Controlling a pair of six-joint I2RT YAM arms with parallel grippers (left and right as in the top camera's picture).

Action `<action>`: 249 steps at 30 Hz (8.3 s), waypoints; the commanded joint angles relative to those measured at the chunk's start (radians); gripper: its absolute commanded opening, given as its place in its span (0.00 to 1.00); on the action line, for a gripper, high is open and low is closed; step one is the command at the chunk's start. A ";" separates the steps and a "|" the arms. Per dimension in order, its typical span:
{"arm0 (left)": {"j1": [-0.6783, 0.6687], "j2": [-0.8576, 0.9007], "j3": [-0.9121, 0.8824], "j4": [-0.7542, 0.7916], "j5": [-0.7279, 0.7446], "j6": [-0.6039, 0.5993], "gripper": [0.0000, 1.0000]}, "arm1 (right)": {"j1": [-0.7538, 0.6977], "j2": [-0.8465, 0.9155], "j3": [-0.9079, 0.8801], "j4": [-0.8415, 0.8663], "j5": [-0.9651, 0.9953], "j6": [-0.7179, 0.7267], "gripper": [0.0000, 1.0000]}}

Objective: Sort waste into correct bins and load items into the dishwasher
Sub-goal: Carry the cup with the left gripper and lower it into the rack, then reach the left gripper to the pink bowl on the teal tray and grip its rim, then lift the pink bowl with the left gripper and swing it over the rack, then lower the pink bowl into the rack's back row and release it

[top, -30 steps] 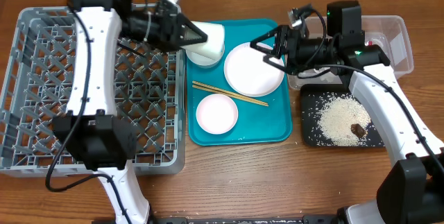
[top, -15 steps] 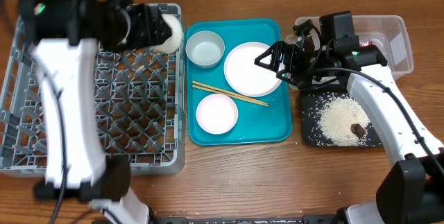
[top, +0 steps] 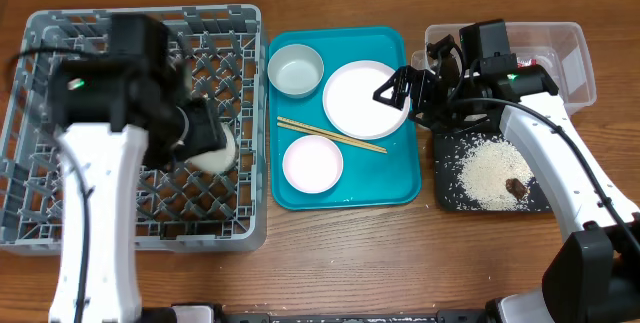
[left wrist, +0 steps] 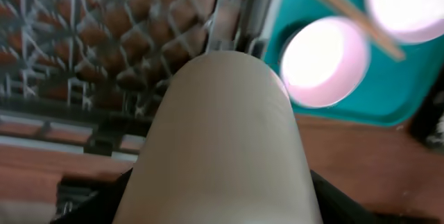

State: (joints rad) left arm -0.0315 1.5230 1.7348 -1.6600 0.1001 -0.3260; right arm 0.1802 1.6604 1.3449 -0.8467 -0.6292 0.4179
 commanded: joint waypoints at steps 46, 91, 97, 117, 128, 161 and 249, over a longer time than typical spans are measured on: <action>-0.258 0.058 -0.137 0.510 0.066 0.221 1.00 | -0.053 -0.217 0.175 -0.271 0.203 -0.061 1.00; -0.366 0.512 -0.265 0.647 -0.033 0.454 0.10 | -0.056 -0.257 0.160 -0.391 0.341 -0.060 1.00; -0.366 0.512 -0.266 0.652 -0.033 0.454 0.04 | -0.056 -0.257 0.160 -0.391 0.341 -0.060 1.00; -0.270 0.382 0.437 0.332 -0.602 0.145 0.04 | -0.056 -0.257 0.160 -0.390 0.341 -0.060 1.00; -0.270 0.509 0.428 0.438 -1.407 -0.088 0.04 | -0.056 -0.257 0.160 -0.390 0.341 -0.060 1.00; -0.289 0.800 0.428 0.364 -1.342 -0.116 0.04 | -0.056 -0.257 0.160 -0.390 0.341 -0.060 1.00; -0.380 0.751 0.656 0.256 -0.256 -0.226 0.89 | -0.056 -0.256 0.160 -0.390 0.341 -0.060 1.00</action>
State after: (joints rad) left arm -0.4061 2.2341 2.3833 -1.4166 -0.2111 -0.4156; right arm 0.1261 1.4017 1.5047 -1.2415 -0.2989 0.3653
